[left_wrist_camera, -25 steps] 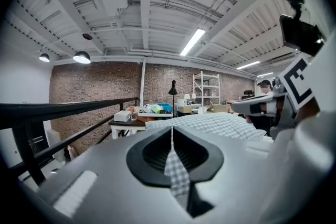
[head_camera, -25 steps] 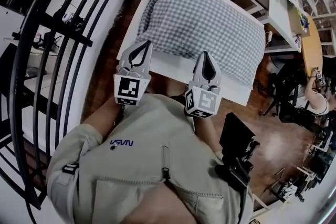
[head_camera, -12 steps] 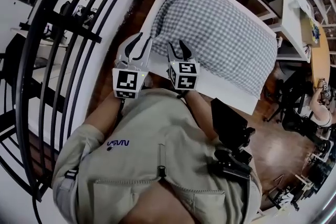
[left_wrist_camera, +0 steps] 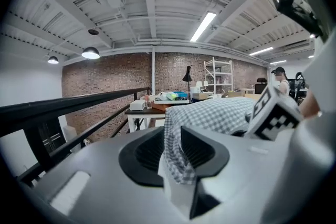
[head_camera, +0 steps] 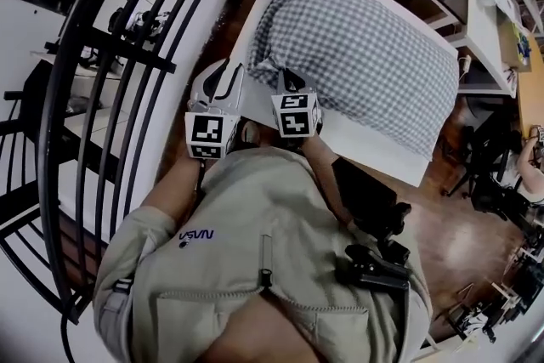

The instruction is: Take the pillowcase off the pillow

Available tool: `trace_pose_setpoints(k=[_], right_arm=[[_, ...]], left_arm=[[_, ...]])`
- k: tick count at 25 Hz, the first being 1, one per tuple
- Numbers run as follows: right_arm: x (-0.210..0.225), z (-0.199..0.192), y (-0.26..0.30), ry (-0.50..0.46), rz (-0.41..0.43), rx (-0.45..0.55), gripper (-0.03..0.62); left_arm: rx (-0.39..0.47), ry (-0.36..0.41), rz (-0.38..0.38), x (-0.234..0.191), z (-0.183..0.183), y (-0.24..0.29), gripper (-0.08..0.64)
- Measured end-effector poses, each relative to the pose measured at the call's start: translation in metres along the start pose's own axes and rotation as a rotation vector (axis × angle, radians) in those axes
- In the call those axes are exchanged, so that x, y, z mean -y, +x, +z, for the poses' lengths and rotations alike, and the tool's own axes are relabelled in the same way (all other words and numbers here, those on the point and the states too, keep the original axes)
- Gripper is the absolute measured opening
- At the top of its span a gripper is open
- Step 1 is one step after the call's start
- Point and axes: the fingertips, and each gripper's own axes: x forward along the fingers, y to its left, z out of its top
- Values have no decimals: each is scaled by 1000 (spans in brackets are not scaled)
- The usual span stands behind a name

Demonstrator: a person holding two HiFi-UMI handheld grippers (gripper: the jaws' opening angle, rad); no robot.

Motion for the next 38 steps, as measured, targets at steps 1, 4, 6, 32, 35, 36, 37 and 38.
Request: trace_pose_setpoints(k=[1,4,6,32,35,36,37,38], right_arm=[[-1,4,-13,8,11,41,15],[5,14,-51,16,8,144,14],[11,10,-68,7,6,169,14],[31,-14,-114,46,2,230,8],[34,-13,-116,39,-8,237,8],[36,-12,-118,34,-14,242,8],[39,-11,-120,30,-22,249,8],[42,-10,-123,25,-31,254,8]], left_arm=[[-2,-11,-12,0,-1,6,103],[-25,-52,-86,8,-9,29,87],[-56,-66,-159,22,-18,45,81],[-333,-42,-660,144,-90,65,111],[-317,23,-643,141,-84,68,26],[-295,20,-623,136,-77,69,23],[-267,0,-599,129,-68,69,20],[-237,-30,-572,120,-58,69,20]])
